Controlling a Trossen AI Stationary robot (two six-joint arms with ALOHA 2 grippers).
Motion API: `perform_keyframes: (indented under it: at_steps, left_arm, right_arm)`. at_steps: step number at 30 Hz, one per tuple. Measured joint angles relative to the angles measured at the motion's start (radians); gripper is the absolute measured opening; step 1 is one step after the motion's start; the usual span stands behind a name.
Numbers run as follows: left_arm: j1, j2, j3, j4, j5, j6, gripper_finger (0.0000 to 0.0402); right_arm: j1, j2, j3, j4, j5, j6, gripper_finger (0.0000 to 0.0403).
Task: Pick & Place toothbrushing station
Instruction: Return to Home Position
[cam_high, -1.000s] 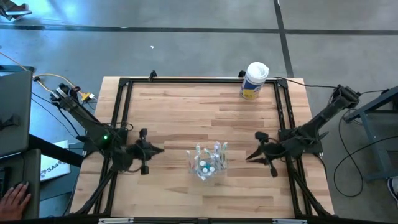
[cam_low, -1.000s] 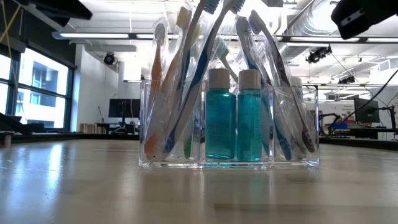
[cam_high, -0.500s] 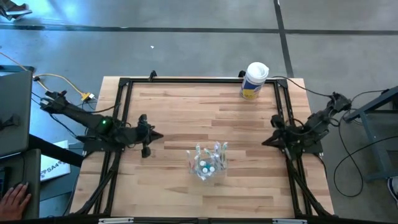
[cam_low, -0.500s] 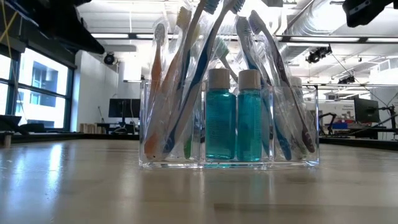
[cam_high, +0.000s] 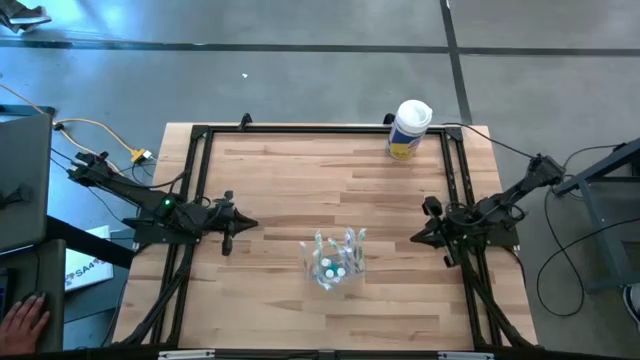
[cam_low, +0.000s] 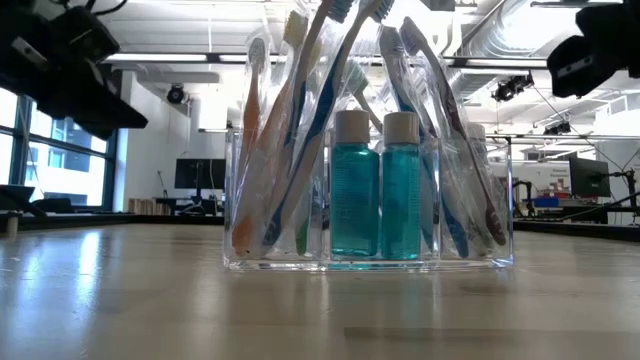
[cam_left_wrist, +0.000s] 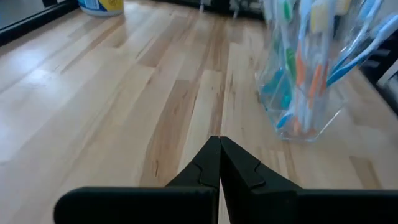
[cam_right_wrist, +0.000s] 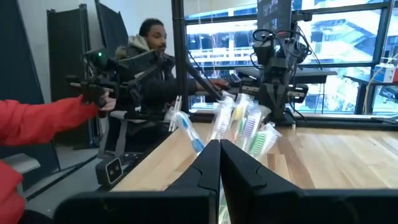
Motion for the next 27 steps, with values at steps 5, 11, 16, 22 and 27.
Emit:
perform_keyframes:
  at_steps: [5, 11, 16, 22, 27]
  left_arm:
    - [0.0, -0.088, -0.068, 0.027, 0.04, 0.007, 0.0]
    - [0.0, -0.187, -0.125, 0.048, 0.129, 0.075, 0.0]
    - [0.0, -0.259, -0.135, 0.059, 0.203, 0.169, 0.0]
    - [0.0, -0.339, -0.136, 0.056, 0.197, 0.257, 0.0]
    - [0.0, -0.406, -0.137, 0.056, 0.184, 0.299, 0.0]
  right_arm:
    - [-0.042, 0.0, 0.0, 0.022, -0.036, 0.003, 0.0003]
    - [-0.102, 0.001, -0.001, 0.007, -0.106, 0.016, 0.0003]
    - [-0.132, 0.001, -0.001, -0.009, -0.122, 0.042, 0.0003]
    - [-0.138, 0.001, -0.001, -0.058, -0.114, 0.042, 0.0002]
    - [-0.138, 0.001, -0.002, -0.065, -0.114, 0.042, 0.0002]
